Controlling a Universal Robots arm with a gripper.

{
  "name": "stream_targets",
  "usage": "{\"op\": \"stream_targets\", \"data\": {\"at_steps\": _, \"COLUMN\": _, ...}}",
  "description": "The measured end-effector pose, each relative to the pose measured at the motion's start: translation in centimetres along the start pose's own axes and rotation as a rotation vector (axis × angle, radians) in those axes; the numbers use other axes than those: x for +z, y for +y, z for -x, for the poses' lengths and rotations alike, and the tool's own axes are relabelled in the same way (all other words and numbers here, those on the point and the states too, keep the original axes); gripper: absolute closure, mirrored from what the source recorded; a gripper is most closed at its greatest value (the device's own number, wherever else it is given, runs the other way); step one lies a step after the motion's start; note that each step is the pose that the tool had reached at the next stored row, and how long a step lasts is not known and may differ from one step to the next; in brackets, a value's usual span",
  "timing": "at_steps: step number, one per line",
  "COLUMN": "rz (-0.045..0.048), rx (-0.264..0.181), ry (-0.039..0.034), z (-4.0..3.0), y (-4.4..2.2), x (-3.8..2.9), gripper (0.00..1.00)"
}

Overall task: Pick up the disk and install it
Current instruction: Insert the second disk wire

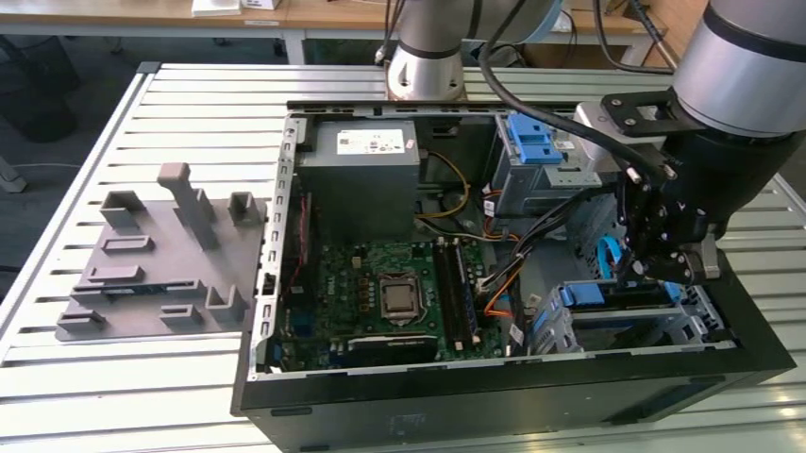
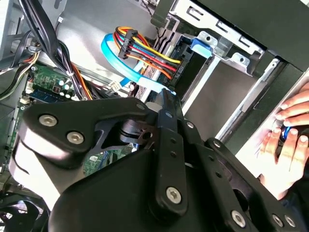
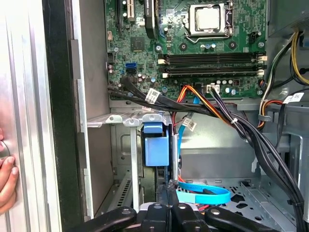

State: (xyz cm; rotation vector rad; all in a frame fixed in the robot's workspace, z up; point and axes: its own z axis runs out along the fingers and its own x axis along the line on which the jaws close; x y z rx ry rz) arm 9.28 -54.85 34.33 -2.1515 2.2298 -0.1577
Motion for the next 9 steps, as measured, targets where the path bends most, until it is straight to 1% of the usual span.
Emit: {"op": "stream_targets", "data": {"at_steps": 9, "rz": 0.0003, "rx": 0.000, "ry": 0.0003, "z": 0.00, "y": 0.00, "x": -0.02, "gripper": 0.89}}
